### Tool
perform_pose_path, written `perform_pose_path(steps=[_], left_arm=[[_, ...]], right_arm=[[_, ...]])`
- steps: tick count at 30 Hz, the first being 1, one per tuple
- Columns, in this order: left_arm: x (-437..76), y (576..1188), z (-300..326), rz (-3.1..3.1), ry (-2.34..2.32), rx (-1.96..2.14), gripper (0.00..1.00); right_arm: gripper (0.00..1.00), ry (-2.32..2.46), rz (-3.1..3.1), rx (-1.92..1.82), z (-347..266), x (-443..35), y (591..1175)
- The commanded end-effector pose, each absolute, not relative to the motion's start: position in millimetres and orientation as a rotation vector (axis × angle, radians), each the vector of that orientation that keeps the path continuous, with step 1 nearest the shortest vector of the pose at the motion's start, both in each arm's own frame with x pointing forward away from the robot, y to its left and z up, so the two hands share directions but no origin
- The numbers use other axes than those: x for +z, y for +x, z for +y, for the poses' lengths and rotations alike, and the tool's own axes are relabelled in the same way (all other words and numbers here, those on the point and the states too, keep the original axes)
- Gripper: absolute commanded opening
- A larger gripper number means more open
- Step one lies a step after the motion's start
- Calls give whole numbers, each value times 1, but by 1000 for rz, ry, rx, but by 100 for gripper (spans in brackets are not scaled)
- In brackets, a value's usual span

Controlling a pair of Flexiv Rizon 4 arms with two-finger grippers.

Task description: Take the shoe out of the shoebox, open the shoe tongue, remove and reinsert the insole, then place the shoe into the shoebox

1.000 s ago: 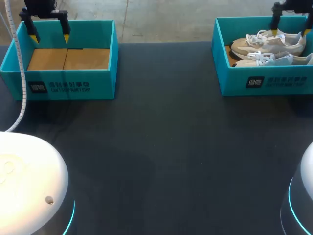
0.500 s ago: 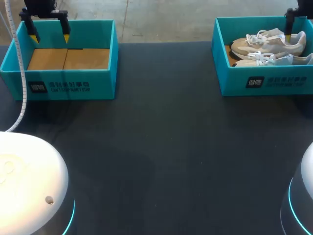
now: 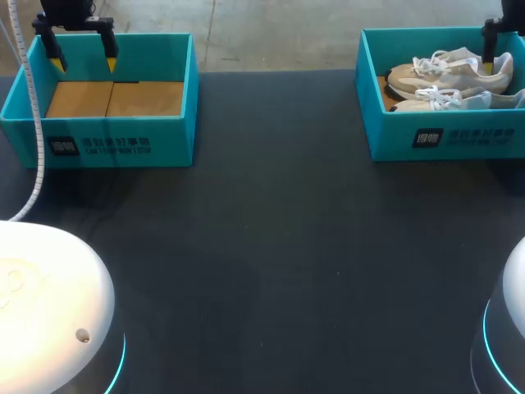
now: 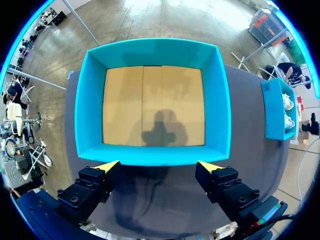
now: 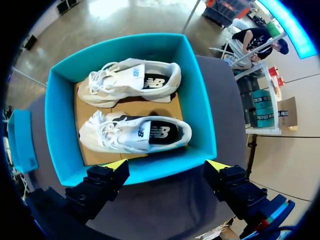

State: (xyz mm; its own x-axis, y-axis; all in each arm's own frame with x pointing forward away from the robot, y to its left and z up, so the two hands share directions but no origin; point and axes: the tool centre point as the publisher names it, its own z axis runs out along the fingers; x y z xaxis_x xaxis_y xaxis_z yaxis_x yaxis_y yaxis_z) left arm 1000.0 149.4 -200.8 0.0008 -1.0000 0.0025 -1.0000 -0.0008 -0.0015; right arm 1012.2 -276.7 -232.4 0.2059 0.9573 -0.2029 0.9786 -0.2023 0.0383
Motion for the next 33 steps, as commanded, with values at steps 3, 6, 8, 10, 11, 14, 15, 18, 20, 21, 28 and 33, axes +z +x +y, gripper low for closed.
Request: perform_pose_path(steps=[3, 6, 8, 10, 11, 14, 15, 18, 20, 21, 28, 33], left_arm=[[-201, 1000, 150, -2220, 2222, 3, 100], [-201, 1000, 150, -2220, 2222, 3, 100], [-201, 1000, 150, -2220, 2222, 3, 100], [-201, 1000, 150, -2220, 2222, 3, 100], [-201, 1000, 150, -2220, 2222, 3, 100], [-201, 1000, 150, -2220, 2222, 3, 100], [-201, 1000, 150, -2220, 2222, 3, 100], [-201, 1000, 150, -2220, 2222, 3, 100], [-201, 1000, 150, -2220, 2222, 3, 100], [-201, 1000, 150, -2220, 2222, 3, 100], [-201, 1000, 150, -2220, 2222, 3, 100], [-201, 1000, 150, -2220, 2222, 3, 100]], right_arm=[[100, 2313, 1875, -201, -277, -232, 1013], [100, 2324, 1879, -192, -284, -237, 1014], [100, 2336, 1874, -180, -290, -239, 1014], [100, 2343, 1857, -153, -296, -243, 1014], [100, 2341, 1859, -145, -298, -245, 1015], [100, 2344, 1862, -117, -305, -253, 1016], [100, 2351, 1848, -123, -308, -257, 1016], [100, 2338, 1832, -114, -312, -264, 1016], [100, 2332, 1834, -109, -314, -270, 1018], [100, 2333, 1836, -108, -316, -274, 1018], [100, 2340, 1858, -98, -318, -295, 1023], [72, 2352, 1866, -100, -321, -306, 1025]])
